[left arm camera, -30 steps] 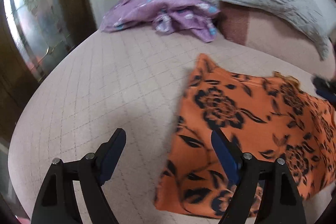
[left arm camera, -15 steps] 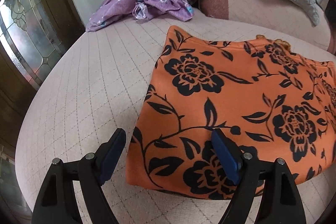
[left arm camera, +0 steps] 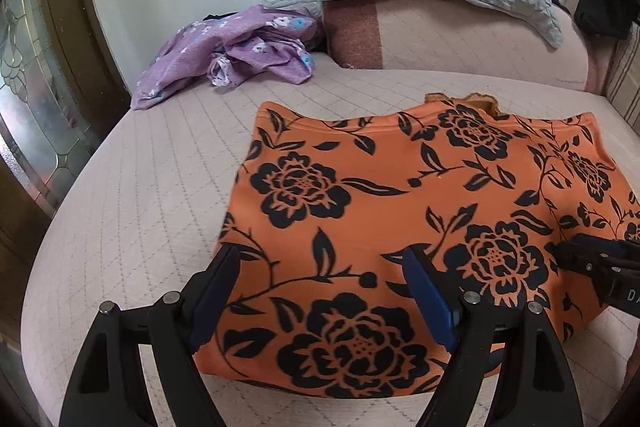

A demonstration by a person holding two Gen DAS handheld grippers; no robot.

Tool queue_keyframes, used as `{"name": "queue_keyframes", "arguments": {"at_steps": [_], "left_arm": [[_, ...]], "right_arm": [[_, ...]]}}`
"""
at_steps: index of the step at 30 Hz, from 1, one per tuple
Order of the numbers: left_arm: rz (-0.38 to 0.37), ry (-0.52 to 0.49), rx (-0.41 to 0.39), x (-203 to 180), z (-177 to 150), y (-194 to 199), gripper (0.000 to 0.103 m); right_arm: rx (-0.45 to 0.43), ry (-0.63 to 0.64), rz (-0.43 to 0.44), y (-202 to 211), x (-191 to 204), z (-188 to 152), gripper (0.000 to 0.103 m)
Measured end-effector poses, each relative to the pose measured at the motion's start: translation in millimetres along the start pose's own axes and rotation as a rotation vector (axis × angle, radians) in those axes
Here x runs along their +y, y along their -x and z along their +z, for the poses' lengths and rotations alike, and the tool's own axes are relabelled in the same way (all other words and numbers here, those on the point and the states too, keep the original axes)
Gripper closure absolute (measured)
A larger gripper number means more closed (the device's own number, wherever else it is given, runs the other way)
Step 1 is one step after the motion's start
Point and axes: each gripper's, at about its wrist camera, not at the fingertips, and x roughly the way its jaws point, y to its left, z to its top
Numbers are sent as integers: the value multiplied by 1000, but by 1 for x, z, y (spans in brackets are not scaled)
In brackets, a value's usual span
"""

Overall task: Fold small clothes
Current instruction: 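Press the folded blouse flat with both open grippers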

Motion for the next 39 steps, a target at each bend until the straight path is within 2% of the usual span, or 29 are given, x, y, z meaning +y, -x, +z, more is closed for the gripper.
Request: {"name": "queue_keyframes", "arguments": {"at_steps": [11,18,26,29,32,36,39], "left_arm": [[-4,-28,30,-12,-9,-9,19],[-10,-12,64,-11,-14,-18,19],[-14,-14,57,-10,-12,-17,19],[-14,6,6,-6,-6,-8,19],[-30,20,-28,-3,-2,-2,19],[20,25,13,3,-1,-14,19],[48,97,54,23,0,-23,19]], "right_arm": [[-10,31,-38,-2,5,-3,58],[-11,31,-37,-2,4,-3,58],[1,20,-13,2,1,1,58],[-25,-21,-1,10,-6,4,58],[-88,-58,-55,23,-16,9,58],[-117,-129,-126,30,-39,15,58],[-111,-181,-156,31,-57,19,58]]}}
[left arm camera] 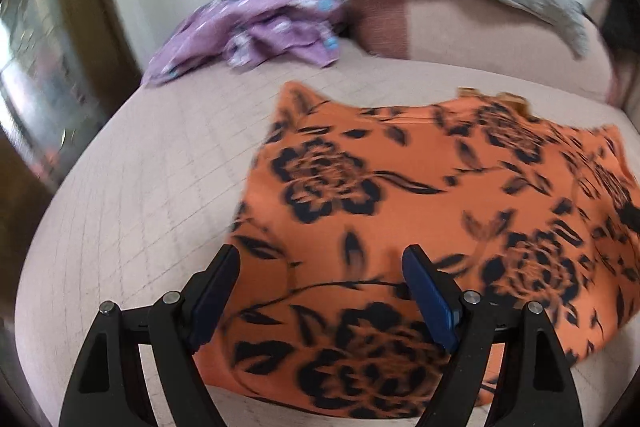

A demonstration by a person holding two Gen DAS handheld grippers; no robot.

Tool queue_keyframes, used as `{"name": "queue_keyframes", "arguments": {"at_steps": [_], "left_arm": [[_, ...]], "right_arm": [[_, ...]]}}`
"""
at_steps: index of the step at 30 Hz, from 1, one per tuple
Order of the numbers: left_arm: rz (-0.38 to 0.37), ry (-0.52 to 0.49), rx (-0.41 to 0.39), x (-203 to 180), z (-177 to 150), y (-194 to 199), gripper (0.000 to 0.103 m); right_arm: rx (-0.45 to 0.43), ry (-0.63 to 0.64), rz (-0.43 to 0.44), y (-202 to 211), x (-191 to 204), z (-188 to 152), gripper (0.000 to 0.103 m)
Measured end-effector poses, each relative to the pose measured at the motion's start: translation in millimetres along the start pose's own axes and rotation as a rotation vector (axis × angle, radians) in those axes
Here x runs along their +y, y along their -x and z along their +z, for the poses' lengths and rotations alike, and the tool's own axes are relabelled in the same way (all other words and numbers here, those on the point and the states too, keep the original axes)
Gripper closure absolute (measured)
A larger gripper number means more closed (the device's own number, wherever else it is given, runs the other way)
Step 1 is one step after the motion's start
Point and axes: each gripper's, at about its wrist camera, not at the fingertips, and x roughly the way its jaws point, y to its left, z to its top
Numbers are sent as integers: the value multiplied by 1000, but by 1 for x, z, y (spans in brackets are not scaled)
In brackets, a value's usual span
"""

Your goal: Fold small clothes

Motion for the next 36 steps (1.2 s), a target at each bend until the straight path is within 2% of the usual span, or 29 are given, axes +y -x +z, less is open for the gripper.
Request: {"name": "queue_keyframes", "arguments": {"at_steps": [3,5,8,12,16,21,25,29,31,36], "left_arm": [[40,18,57,10,-1,-15,19],[31,30,65,11,-3,-18,19],[36,13,59,10,-2,-15,19],[29,38,30,16,0,-7,19],[53,54,19,23,6,-6,19],[49,45,50,21,6,-11,19],[52,-36,95,5,0,-19,19],[27,-58,109,5,2,-14,19],[22,-33,105,11,1,-6,19],[27,-37,27,17,-6,29,19]], "right_arm": [[55,-39,-3,-10,-10,1,58],[84,-44,-10,-19,-12,-1,58],[76,-7,-25,-16,-5,-1,58],[60,-27,-8,-11,-9,-1,58],[17,-43,-35,0,-15,6,58],[26,-58,-84,-3,-28,7,58],[41,-53,-102,-17,-30,5,58],[7,4,-131,-18,-23,1,58],[-14,8,-125,-16,-23,-2,58],[-86,-31,-100,21,-29,-17,58]]}}
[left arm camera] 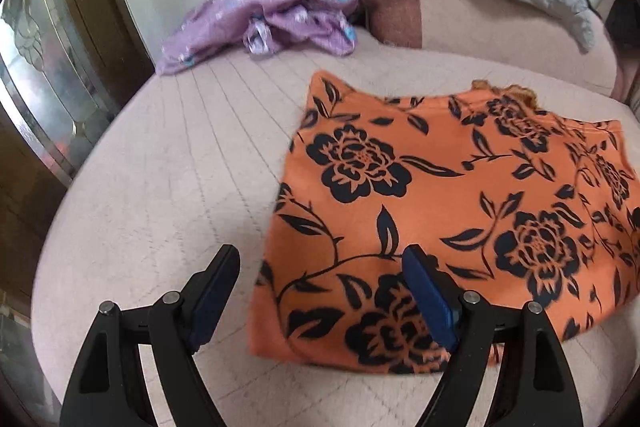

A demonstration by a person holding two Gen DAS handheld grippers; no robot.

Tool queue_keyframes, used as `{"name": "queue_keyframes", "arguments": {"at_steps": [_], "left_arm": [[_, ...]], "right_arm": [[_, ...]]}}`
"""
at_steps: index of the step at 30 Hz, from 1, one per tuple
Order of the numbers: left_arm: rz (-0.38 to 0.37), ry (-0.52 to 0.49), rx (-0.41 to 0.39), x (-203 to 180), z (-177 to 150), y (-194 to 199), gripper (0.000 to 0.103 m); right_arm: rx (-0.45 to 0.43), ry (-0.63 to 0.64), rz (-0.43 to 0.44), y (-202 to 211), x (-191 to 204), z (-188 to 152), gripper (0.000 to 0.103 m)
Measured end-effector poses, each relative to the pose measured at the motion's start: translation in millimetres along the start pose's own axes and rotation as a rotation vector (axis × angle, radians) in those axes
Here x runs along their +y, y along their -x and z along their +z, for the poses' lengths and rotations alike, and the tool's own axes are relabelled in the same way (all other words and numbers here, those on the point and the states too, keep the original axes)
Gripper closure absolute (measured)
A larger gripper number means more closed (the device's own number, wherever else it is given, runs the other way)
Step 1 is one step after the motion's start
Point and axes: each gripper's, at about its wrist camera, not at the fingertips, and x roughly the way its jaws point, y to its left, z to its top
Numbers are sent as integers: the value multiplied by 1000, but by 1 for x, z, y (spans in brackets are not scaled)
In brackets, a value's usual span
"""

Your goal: Fold small clothes

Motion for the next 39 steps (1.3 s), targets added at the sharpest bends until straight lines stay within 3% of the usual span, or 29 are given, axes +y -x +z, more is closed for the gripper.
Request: {"name": "queue_keyframes", "arguments": {"at_steps": [4,8,11,16,22,29,39], "left_arm": [[-15,14,1,10,-19,20,19],[-85,63,65,21,-34,24,19],[-93,77,133,24,-46,20,19],[-133,128,73,40,-48,44,19],[-150,170,97,49,-44,40,19],[-162,223,146,57,-46,27,19],[-48,235,59,54,-38,29,19]], "right_arm": [[-45,-11,8,34,-11,-19,58],[111,-39,41,21,-19,-37,53],[138,-1,19,25,-14,-42,53],[87,7,71,66,-18,-46,53],[91,-106,137,86,-42,-50,46],[153,-254,286,78,-59,-61,42],[145,-340,361,75,-74,-57,36]]}}
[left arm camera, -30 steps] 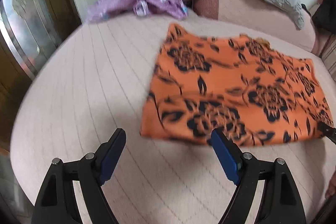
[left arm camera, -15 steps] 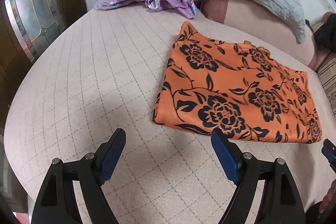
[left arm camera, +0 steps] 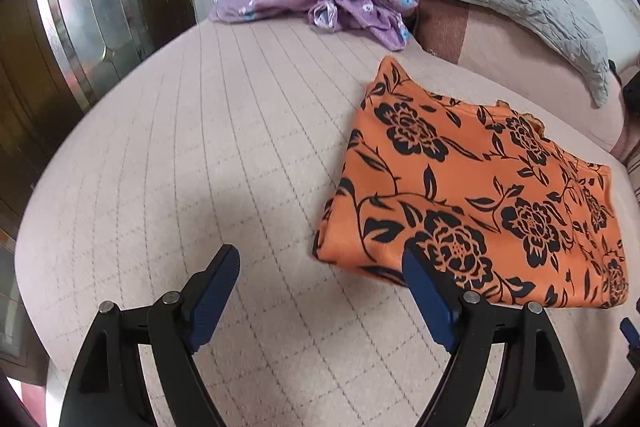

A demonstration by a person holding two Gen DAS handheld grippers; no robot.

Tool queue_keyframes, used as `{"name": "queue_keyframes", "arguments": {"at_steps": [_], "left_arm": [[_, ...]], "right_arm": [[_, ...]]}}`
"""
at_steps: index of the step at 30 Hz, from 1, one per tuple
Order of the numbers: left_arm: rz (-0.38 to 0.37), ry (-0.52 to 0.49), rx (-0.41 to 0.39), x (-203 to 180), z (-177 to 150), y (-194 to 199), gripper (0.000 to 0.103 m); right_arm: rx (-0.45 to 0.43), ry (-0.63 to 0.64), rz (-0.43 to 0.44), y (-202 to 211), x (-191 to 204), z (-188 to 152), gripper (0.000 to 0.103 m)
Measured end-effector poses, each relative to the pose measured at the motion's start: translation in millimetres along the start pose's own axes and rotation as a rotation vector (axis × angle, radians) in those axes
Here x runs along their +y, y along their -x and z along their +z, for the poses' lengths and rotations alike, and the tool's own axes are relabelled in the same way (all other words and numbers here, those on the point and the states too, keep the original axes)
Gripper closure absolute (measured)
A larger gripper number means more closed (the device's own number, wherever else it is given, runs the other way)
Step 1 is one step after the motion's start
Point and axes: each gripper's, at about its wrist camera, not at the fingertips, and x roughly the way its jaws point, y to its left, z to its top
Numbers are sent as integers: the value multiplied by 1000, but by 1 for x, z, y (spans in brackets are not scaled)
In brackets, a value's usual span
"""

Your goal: Fold small clothes

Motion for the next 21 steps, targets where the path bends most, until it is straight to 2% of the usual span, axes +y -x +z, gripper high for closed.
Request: {"name": "queue_keyframes", "arguments": {"at_steps": [6,14,21], "left_arm": [[20,-52,-58,-11,2,8,19],[19,-62,-83,-15,5,13,19],[14,-62,-75,-16,5,11,19]], "right_arm": [[18,11,29,-6,5,1,36],[43,37,41,-19,14,-2,36],[57,37,46,-26,16,-2,36]]}}
